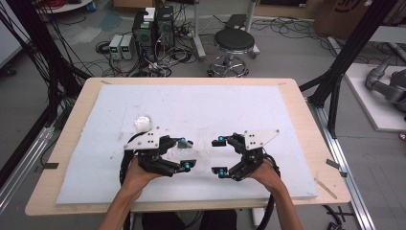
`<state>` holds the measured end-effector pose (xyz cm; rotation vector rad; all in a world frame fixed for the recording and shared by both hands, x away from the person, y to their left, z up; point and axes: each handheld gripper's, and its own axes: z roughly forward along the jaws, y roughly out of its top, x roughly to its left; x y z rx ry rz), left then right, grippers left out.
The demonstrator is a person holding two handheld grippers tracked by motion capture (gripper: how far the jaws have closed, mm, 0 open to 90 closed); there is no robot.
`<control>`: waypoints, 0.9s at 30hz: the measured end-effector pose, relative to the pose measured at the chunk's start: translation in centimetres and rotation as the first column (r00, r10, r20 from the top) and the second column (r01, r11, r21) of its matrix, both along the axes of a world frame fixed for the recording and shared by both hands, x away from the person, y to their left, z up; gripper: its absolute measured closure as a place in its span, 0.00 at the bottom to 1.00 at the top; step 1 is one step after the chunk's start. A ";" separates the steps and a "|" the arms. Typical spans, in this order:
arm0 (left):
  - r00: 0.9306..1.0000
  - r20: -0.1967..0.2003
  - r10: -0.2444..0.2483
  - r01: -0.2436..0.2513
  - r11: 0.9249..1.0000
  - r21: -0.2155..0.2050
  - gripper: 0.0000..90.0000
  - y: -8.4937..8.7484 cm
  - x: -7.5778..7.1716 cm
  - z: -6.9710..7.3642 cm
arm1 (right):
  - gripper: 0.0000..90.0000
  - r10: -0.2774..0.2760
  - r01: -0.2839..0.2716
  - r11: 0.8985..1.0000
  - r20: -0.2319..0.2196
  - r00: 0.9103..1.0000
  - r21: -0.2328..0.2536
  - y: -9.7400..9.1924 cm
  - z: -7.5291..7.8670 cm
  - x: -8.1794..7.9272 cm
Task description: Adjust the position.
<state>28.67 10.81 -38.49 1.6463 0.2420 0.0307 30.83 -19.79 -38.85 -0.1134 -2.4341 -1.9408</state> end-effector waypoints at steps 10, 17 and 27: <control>1.000 -0.001 -0.013 0.013 1.000 -0.024 0.43 -0.9 0.2 -0.1 | 0.18 0.035 -0.035 0.999 0.013 0.999 0.021 2.0 -0.1 0.0; 1.000 0.006 -0.019 0.020 1.000 -0.022 0.43 -1.2 0.2 -0.1 | 0.18 0.047 -0.047 0.999 0.014 0.999 0.005 3.1 -0.3 0.0; 1.000 0.004 -0.018 0.018 0.999 -0.031 0.43 -1.2 0.4 -0.1 | 0.26 0.054 -0.054 0.998 0.036 0.998 -0.021 3.7 -0.4 0.0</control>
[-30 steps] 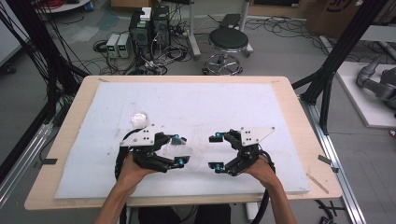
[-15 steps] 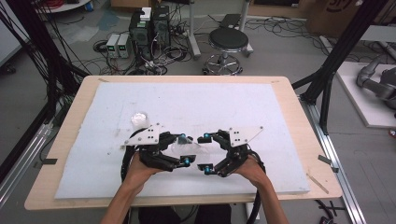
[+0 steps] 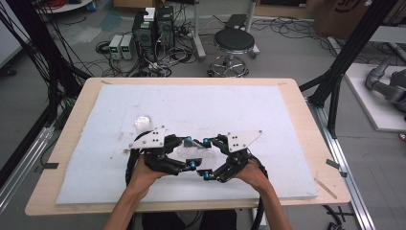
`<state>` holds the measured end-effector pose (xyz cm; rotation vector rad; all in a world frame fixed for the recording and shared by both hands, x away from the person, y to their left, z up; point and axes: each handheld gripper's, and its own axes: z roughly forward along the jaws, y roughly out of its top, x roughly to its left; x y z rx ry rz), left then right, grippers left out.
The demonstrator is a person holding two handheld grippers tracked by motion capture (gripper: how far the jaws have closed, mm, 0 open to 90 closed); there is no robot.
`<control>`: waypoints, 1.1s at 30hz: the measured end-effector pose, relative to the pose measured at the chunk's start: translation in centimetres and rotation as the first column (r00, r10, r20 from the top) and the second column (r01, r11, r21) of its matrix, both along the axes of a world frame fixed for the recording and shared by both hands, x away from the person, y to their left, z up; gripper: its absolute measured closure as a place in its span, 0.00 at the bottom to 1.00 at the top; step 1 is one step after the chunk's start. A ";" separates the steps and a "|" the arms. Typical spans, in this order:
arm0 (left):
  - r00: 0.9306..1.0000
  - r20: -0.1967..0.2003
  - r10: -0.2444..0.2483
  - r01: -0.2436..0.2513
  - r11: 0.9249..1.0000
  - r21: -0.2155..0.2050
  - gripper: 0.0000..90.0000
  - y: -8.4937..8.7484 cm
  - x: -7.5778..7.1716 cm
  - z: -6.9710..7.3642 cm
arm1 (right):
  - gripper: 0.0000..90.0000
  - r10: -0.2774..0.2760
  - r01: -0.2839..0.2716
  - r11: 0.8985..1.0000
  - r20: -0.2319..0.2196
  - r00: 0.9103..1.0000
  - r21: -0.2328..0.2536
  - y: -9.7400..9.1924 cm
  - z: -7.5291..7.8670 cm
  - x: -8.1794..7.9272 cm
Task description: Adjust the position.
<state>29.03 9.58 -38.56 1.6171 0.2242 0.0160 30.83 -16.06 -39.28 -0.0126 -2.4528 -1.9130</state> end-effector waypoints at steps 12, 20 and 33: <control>0.998 -0.034 0.052 -0.051 0.998 0.028 0.06 -0.1 0.1 0.0 | 0.39 -0.014 0.015 1.000 0.050 0.999 -0.006 0.0 0.0 0.0; 0.998 -0.009 0.058 -0.056 0.991 0.122 0.06 0.4 -0.4 0.4 | 0.39 -0.034 0.035 0.998 0.027 0.999 -0.047 -0.2 -0.1 0.1; 0.995 -0.092 0.033 0.030 0.790 0.612 0.06 1.5 0.1 1.5 | 0.40 0.055 -0.051 0.826 -0.009 0.998 -0.562 1.9 3.5 -0.1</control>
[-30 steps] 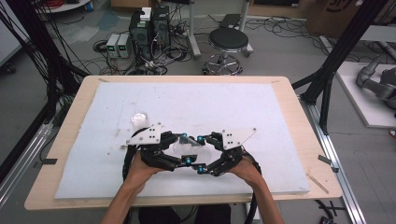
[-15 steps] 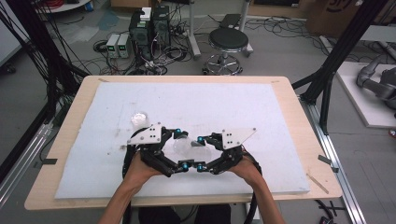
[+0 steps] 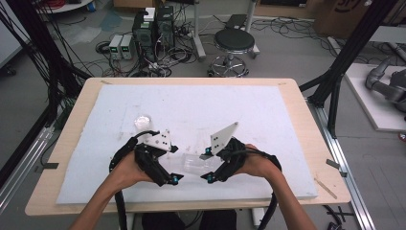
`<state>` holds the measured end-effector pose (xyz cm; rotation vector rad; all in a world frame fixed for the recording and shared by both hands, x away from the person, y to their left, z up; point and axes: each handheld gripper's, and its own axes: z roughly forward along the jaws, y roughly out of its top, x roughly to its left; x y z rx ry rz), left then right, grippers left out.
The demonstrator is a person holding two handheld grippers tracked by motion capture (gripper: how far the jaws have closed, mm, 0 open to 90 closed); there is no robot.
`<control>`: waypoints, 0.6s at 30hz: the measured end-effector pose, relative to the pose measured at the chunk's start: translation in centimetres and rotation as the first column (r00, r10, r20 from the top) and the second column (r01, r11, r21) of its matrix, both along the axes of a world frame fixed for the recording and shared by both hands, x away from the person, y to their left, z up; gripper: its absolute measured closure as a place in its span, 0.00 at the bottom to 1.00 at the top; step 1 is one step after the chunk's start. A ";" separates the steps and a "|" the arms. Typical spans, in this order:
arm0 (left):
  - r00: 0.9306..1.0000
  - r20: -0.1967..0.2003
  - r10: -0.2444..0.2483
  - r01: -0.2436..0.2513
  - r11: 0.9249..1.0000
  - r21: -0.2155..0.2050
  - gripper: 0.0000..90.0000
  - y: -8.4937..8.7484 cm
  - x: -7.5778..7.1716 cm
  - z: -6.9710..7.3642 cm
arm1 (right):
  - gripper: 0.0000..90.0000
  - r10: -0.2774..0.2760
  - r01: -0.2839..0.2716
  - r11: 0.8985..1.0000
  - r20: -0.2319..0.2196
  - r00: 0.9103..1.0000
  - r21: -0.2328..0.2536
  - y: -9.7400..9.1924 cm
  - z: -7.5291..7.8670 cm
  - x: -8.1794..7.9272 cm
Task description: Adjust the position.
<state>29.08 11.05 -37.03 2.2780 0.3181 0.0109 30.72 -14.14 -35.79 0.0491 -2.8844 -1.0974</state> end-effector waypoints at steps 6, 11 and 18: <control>1.000 -0.003 -0.021 0.021 0.997 0.075 0.06 -0.5 0.1 0.7 | 0.40 0.015 -0.015 0.993 0.004 1.000 -0.119 1.0 1.4 0.1; 0.999 -0.009 -0.039 0.039 0.992 0.123 0.06 -1.2 0.2 1.1 | 0.40 0.021 -0.019 0.987 0.009 1.000 -0.157 1.2 1.4 0.2; 0.997 0.002 -0.076 0.075 0.987 0.139 0.06 -2.9 0.2 1.4 | 0.41 0.029 -0.027 0.985 0.007 1.000 -0.169 1.6 1.0 0.2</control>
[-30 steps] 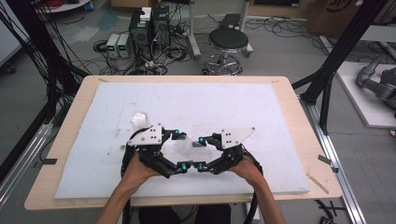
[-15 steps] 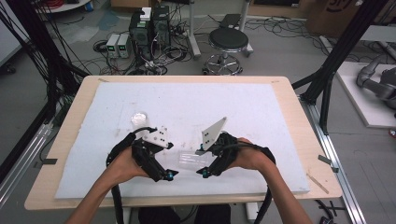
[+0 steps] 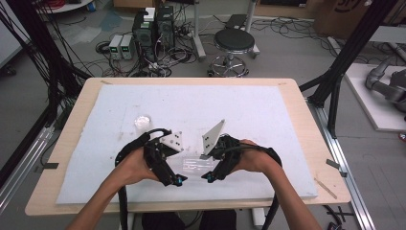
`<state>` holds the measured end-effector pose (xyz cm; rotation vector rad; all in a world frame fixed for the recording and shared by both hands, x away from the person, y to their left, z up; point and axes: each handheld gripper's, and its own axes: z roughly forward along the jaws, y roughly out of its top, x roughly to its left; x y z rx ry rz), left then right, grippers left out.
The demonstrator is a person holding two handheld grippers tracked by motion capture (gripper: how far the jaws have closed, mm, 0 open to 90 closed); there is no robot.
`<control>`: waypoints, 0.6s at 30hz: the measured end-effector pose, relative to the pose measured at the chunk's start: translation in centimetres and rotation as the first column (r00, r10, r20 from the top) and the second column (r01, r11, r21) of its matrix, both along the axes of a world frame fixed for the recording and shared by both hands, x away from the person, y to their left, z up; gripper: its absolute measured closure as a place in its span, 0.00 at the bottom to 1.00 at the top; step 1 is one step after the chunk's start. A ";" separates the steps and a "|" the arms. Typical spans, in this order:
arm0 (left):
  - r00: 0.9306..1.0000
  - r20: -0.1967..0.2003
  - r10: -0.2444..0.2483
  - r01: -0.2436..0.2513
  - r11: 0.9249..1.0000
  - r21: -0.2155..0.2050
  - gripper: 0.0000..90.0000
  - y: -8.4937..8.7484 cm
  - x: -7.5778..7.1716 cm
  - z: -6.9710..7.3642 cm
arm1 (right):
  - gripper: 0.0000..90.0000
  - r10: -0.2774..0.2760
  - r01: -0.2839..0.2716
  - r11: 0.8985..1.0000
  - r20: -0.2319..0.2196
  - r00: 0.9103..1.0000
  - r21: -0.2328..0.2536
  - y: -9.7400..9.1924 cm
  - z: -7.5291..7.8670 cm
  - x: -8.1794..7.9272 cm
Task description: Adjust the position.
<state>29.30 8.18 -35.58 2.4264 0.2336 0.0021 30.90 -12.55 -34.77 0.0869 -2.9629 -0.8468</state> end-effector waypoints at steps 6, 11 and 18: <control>1.000 -0.005 -0.013 0.013 1.000 0.005 0.11 -0.8 0.1 -0.1 | 0.41 0.008 -0.008 1.000 0.000 1.000 -0.001 0.2 -0.2 0.0; 0.999 -0.011 -0.036 0.036 0.999 0.006 0.19 -0.8 0.1 -0.1 | 0.41 0.008 -0.008 1.000 -0.001 1.000 -0.002 0.3 -0.2 0.1; 0.997 -0.017 -0.072 0.071 0.997 -0.011 0.45 -0.8 0.1 -0.2 | 0.41 0.015 -0.015 1.000 0.002 1.000 0.003 0.3 -0.2 0.1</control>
